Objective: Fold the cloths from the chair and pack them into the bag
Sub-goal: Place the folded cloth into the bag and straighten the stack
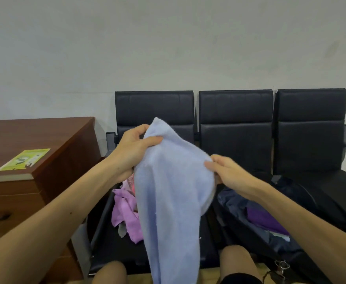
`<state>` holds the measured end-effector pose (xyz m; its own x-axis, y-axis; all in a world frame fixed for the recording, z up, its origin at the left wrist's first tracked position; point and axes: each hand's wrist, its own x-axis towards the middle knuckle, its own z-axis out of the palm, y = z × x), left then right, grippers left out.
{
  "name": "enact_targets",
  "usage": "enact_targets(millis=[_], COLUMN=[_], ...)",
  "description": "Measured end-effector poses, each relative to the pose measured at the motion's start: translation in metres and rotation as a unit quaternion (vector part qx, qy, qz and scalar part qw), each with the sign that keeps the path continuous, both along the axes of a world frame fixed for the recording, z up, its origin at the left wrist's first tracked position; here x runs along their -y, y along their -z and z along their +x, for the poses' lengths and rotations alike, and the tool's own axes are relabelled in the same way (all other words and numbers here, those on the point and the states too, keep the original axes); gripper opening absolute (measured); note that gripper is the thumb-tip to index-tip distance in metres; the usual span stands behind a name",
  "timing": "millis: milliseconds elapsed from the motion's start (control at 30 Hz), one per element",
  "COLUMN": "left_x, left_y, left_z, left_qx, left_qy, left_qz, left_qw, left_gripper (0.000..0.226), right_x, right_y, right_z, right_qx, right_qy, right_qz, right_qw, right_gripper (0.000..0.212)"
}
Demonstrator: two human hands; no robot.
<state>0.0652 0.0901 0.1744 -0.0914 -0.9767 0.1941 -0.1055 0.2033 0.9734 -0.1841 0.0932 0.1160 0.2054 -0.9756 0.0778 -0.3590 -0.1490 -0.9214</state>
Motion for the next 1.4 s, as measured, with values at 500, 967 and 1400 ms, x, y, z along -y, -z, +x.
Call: enact_targets(millis=[500, 967, 1400], left_x=[-0.007, -0.003, -0.022], left_y=[0.045, 0.125, 0.184], left_z=[0.048, 0.092, 0.056], left_qx=[0.120, 0.085, -0.092], left_qy=[-0.070, -0.136, -0.151], left_qz=[-0.118, -0.009, 0.073], left_qw=[0.983, 0.987, 0.982], left_gripper=[0.013, 0.023, 0.025], right_x=[0.001, 0.015, -0.019], right_y=[-0.035, 0.033, 0.096], right_z=[-0.012, -0.032, 0.024], right_qx=[-0.357, -0.250, 0.177], right_qy=[-0.042, 0.042, 0.162], right_qz=[-0.139, -0.083, 0.084], right_qw=[0.923, 0.964, 0.967], right_gripper=[0.024, 0.029, 0.036])
